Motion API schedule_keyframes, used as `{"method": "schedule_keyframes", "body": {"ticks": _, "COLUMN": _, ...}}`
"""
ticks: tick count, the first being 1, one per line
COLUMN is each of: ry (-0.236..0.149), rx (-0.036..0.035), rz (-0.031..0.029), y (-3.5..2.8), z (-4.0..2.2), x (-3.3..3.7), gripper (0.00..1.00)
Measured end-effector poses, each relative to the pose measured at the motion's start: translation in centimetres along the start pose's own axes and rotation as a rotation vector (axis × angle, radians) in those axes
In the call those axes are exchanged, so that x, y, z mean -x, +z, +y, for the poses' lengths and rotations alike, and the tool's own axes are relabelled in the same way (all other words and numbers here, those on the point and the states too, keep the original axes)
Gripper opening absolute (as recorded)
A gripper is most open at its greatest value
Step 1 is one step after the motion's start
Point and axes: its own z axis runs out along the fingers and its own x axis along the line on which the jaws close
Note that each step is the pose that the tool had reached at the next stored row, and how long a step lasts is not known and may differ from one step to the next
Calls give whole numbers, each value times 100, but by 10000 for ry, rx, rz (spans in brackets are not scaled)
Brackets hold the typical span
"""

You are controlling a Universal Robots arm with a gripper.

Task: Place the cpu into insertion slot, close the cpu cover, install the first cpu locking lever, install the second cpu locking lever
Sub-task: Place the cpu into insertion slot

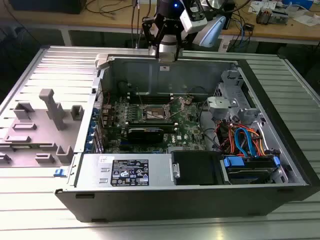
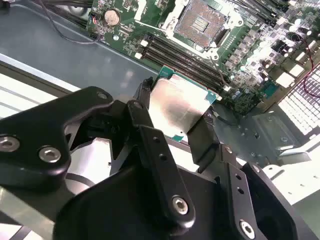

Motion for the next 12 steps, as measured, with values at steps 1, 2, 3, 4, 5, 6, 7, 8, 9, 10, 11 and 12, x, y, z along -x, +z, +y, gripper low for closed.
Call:
{"method": "schedule_keyframes", "body": {"ticks": 1, "ry": 1, "rx": 0, "rz": 0, "y": 0, "z": 0, "x": 0, "gripper": 55}}
{"method": "schedule_keyframes", "body": {"ticks": 2, "ry": 1, "rx": 0, "rz": 0, "y": 0, "z": -1, "x": 0, "gripper": 55}}
{"method": "schedule_keyframes", "body": {"ticks": 3, "ry": 2, "rx": 0, "rz": 0, "y": 0, "z": -3, "x": 0, "gripper": 55}}
{"method": "schedule_keyframes", "body": {"ticks": 4, "ry": 1, "rx": -3, "rz": 0, "y": -1, "z": -6, "x": 0, "gripper": 55}}
{"method": "schedule_keyframes", "body": {"ticks": 5, "ry": 0, "rx": -4, "rz": 1, "y": -2, "z": -13, "x": 0, "gripper": 55}}
{"method": "schedule_keyframes", "body": {"ticks": 6, "ry": 0, "rx": -4, "rz": 0, "y": -3, "z": -27, "x": 1, "gripper": 55}}
{"method": "schedule_keyframes", "body": {"ticks": 7, "ry": 1, "rx": -5, "rz": 1, "y": -4, "z": -36, "x": 1, "gripper": 55}}
{"method": "schedule_keyframes", "body": {"ticks": 8, "ry": 1, "rx": -5, "rz": 0, "y": -5, "z": -49, "x": 1, "gripper": 55}}
{"method": "schedule_keyframes", "body": {"ticks": 9, "ry": 1, "rx": -5, "rz": 0, "y": -5, "z": -60, "x": 1, "gripper": 55}}
{"method": "schedule_keyframes", "body": {"ticks": 10, "ry": 1, "rx": -6, "rz": 0, "y": -7, "z": -70, "x": 2, "gripper": 55}}
{"method": "schedule_keyframes", "body": {"ticks": 11, "ry": 1, "rx": -6, "rz": 0, "y": -7, "z": -82, "x": 2, "gripper": 55}}
{"method": "schedule_keyframes", "body": {"ticks": 12, "ry": 1, "rx": -8, "rz": 0, "y": -9, "z": -96, "x": 2, "gripper": 55}}
